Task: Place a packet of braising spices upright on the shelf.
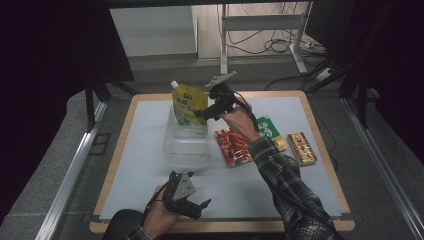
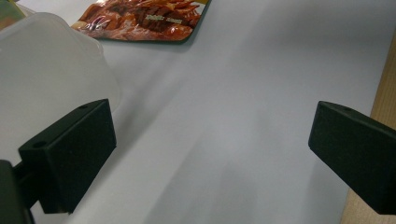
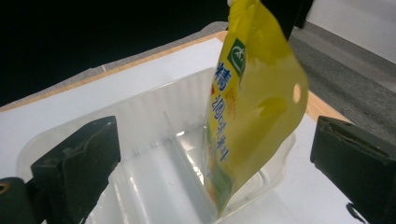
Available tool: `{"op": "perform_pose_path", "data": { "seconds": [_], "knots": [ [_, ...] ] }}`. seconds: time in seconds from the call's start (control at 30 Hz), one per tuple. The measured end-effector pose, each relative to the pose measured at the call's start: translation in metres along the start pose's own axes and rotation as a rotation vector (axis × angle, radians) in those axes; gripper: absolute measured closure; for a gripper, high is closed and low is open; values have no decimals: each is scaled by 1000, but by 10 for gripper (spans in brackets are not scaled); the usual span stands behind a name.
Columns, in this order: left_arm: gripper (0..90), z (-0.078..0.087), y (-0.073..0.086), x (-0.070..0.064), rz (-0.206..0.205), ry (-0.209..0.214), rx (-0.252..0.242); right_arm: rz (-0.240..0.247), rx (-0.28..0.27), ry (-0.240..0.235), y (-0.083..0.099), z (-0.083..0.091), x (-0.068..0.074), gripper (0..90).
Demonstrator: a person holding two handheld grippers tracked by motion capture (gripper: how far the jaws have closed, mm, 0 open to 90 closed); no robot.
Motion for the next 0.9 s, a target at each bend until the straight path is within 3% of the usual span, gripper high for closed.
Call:
{"op": "perform_pose_path", "data": {
  "seconds": [0.5, 0.9],
  "knots": [
    [6, 0, 0, 1, 2, -3, 0, 3, -6, -36, 20, 20, 22, 10],
    [6, -2, 0, 1, 4, -5, 0, -14, -7, -31, 40, 38, 32, 0]
  ]
}}
Point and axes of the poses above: each handheld gripper's, and its own axes: z roughly backward along the jaws, y roughly out of its underside, x roughly to its left, the point moved 10 cm from there along -z, roughly forward along the jaws, and after that the axes turned 4 degrees about z, right-handed, at the moved point
